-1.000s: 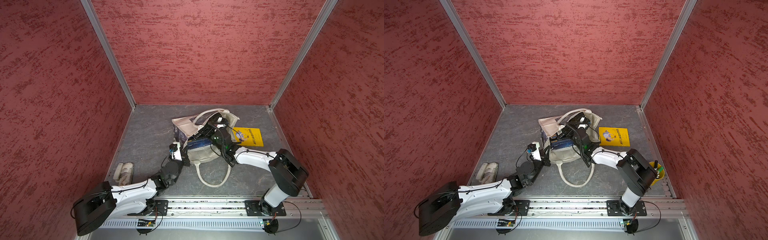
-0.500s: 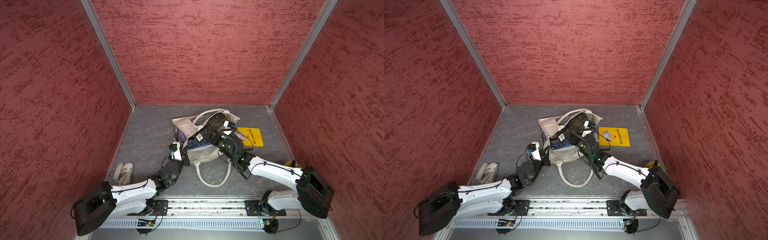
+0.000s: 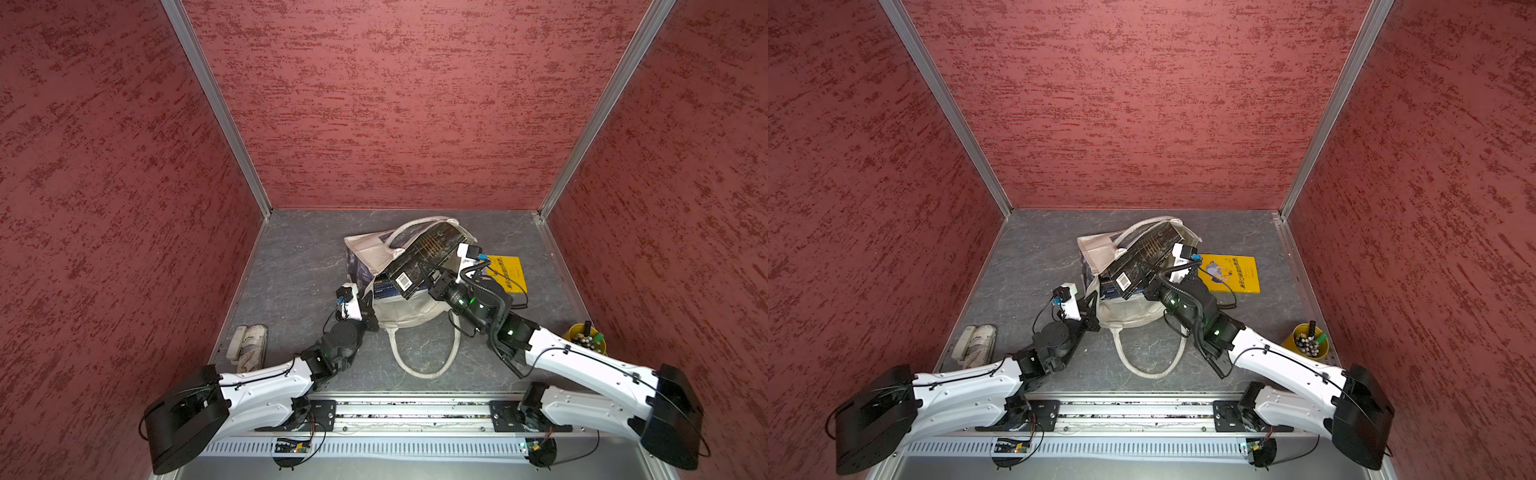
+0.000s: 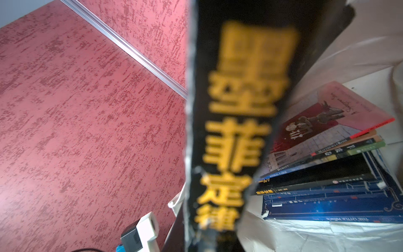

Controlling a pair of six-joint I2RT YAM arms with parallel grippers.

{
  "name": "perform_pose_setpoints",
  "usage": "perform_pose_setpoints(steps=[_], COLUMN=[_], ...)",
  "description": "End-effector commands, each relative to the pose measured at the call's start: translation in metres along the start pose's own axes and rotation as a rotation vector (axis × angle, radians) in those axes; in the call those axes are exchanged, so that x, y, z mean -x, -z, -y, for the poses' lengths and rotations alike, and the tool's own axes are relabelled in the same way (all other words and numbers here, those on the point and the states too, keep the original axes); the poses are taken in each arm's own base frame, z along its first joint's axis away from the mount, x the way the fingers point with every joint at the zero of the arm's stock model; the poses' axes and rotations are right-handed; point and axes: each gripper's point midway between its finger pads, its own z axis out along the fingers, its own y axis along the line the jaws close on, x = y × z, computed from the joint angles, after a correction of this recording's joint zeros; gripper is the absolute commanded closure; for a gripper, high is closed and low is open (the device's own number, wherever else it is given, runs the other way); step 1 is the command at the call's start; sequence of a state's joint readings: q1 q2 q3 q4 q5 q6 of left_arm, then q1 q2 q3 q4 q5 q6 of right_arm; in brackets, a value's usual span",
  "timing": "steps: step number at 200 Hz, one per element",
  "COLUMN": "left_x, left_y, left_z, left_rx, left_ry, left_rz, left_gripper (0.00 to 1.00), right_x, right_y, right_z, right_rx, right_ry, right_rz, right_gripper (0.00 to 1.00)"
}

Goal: Take out the books from the canvas bag
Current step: Pick up the book from the canvas bag.

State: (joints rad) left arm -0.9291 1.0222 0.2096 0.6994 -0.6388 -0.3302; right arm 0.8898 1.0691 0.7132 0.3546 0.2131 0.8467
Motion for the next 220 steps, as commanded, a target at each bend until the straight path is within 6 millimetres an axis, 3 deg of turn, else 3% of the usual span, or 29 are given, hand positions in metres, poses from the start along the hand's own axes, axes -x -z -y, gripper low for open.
perform_pose_setpoints(steps=[1, 37, 102, 156, 220], left_x=[0.010, 0.007, 0.006, 0.005, 0.005], left_y=[-0.001, -0.002, -0.002, -0.003, -0.003], left_z=[-0.006, -0.007, -0.006, -0.005, -0.005], left_rx=[0.036, 0.038, 0.031, 0.030, 0.027], left_ry=[0.023, 0.026, 0.027, 0.026, 0.027], left_rz=[0.021, 0.011, 0.008, 0.003, 0.000], left_gripper=[1.00, 1.00, 1.00, 1.00, 1.00], right_x=[0.041, 0.075, 0.118, 0.143, 0.138], right_y=[0.019, 0.044, 0.086, 0.126, 0.148], right_z=[-0.034, -0.049, -0.041, -0.018, 0.028], right_rx=[0.080, 0.076, -0.021, -0.119, -0.258], right_ry=[0.017, 0.047, 0.065, 0.054, 0.045], right_rz=[0.138, 0.233, 0.396, 0.538, 0.613], right_gripper=[1.00, 1.00, 1.00, 1.00, 1.00])
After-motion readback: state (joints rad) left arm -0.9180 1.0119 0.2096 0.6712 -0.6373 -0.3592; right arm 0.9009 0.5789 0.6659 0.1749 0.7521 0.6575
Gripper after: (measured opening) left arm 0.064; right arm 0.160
